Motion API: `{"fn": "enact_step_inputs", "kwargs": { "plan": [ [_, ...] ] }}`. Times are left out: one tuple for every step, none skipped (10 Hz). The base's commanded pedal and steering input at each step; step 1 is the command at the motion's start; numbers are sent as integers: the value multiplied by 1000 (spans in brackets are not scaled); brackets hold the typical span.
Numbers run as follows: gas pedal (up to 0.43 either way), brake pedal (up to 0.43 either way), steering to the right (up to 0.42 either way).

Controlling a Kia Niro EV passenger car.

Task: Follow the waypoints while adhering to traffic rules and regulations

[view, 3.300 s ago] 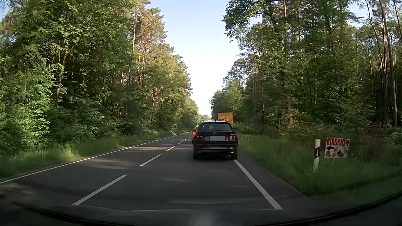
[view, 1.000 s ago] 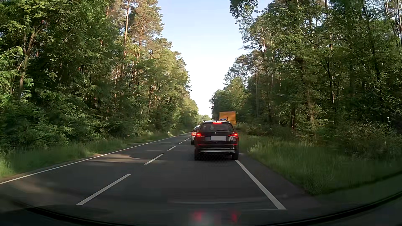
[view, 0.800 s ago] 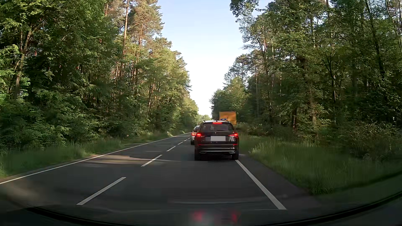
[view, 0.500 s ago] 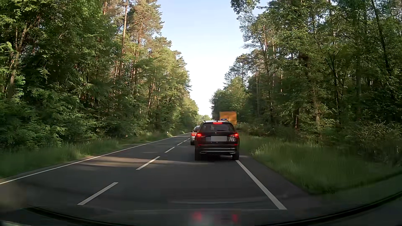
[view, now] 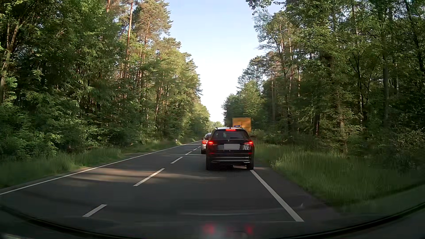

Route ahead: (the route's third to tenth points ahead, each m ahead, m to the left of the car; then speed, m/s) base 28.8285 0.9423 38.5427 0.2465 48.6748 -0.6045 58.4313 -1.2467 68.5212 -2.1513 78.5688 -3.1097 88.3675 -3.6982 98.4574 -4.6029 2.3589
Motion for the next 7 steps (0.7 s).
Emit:
{"fn": "enact_step_inputs", "kwargs": {
  "plan": [
    [0,0,-3],
    [0,0,-3],
    [0,0,-3],
    [0,0,-3],
    [0,0,-3],
    [0,0,-4],
    [0,0,-4]
  ]
}}
